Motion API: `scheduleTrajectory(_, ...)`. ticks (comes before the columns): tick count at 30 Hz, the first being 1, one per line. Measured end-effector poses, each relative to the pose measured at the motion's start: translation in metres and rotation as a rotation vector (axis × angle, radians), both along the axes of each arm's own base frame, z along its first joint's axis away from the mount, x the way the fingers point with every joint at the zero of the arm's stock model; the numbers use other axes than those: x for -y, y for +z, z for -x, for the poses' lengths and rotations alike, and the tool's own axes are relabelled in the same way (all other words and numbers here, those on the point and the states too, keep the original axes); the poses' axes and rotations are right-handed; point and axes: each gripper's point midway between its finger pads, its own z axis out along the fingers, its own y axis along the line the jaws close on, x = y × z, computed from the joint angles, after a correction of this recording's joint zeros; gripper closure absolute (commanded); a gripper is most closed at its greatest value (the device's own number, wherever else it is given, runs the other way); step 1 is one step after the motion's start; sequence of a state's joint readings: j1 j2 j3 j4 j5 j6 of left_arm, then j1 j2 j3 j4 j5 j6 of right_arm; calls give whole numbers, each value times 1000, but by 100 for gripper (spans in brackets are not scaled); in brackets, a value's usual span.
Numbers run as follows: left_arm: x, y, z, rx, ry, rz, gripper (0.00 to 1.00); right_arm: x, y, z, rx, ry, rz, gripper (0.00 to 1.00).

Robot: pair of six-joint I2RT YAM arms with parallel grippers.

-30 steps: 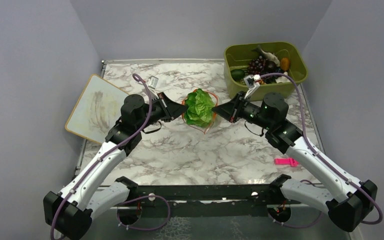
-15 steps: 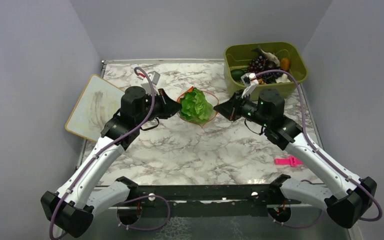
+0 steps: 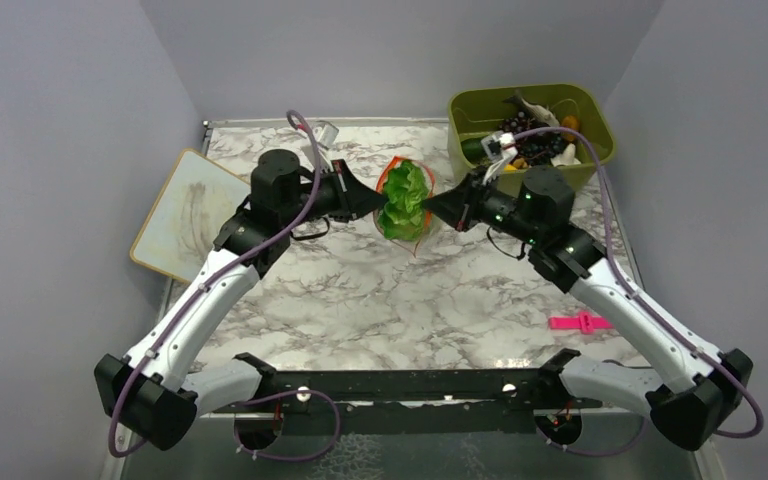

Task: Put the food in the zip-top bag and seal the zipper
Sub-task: Adjust the zipper food storage bag at the center of the board.

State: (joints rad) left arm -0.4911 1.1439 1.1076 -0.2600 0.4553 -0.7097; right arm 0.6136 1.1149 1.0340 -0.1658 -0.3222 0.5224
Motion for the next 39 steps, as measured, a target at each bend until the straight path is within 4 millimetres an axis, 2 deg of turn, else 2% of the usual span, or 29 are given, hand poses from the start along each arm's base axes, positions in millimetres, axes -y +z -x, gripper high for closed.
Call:
scheduleTrajectory(2, 7, 39, 8, 86, -45, 103, 100, 5, 35, 10, 89, 7, -78, 99)
scheduleTrajectory(3, 7, 48, 13, 113, -58, 131, 100, 6, 44, 13, 115, 10, -105, 99)
scheduleTrajectory(5, 7, 46, 19, 128, -70, 144, 100, 7, 46, 16, 146, 16, -140, 99)
scheduleTrajectory(9, 10, 9, 24, 27, -95, 123, 100, -1, -20, 6, 8, 15, -43, 99)
scheduleTrajectory(10, 15, 5, 25, -12, -121, 151, 100, -2, -40, 2, -45, 9, 0, 99)
scheduleTrajectory(11, 20, 7, 28, -34, -145, 186, 100, -2, -50, 3, -78, 8, 22, 99)
scheduleTrajectory(13, 29, 20, 34, -42, -201, 269, 100, -1, -47, 5, -83, 12, 14, 99)
scheduleTrajectory(16, 30, 29, 39, -6, -232, 279, 100, -5, -5, 13, -5, 49, -76, 99)
scheduleTrajectory(18, 29, 31, 38, 21, -225, 247, 100, -6, 9, 12, 31, 51, -102, 99)
scheduleTrajectory(21, 29, 34, 38, 47, -225, 251, 100, -8, -9, 1, 13, 21, -75, 99)
scheduleTrajectory(24, 31, 29, 45, 29, -255, 309, 100, -7, -56, -11, -79, -29, 23, 99)
scheduleTrajectory(26, 32, 19, 42, 8, -243, 260, 100, -4, -72, -11, -118, -41, 63, 99)
scheduleTrajectory(27, 31, 15, 36, 12, -215, 212, 100, -3, -71, -9, -120, -41, 65, 99)
scheduleTrajectory(28, 29, 10, 26, 27, -175, 146, 100, -2, -60, -6, -104, -36, 51, 99)
scheduleTrajectory(29, 28, 7, 22, 38, -159, 114, 100, -2, -46, -4, -78, -32, 29, 99)
scheduleTrajectory(32, 17, -14, 10, 43, -97, -10, 100, -2, 12, 6, 34, 6, -84, 99)
scheduleTrajectory(34, 15, -26, 8, 14, -92, -47, 100, -5, 30, 9, 79, 28, -134, 99)
scheduleTrajectory(36, 19, -26, 11, -8, -111, -32, 100, -8, 24, 9, 82, 36, -146, 99)
scheduleTrajectory(39, 27, -5, 18, -6, -143, 67, 100, -12, -26, 3, -6, 27, -85, 99)
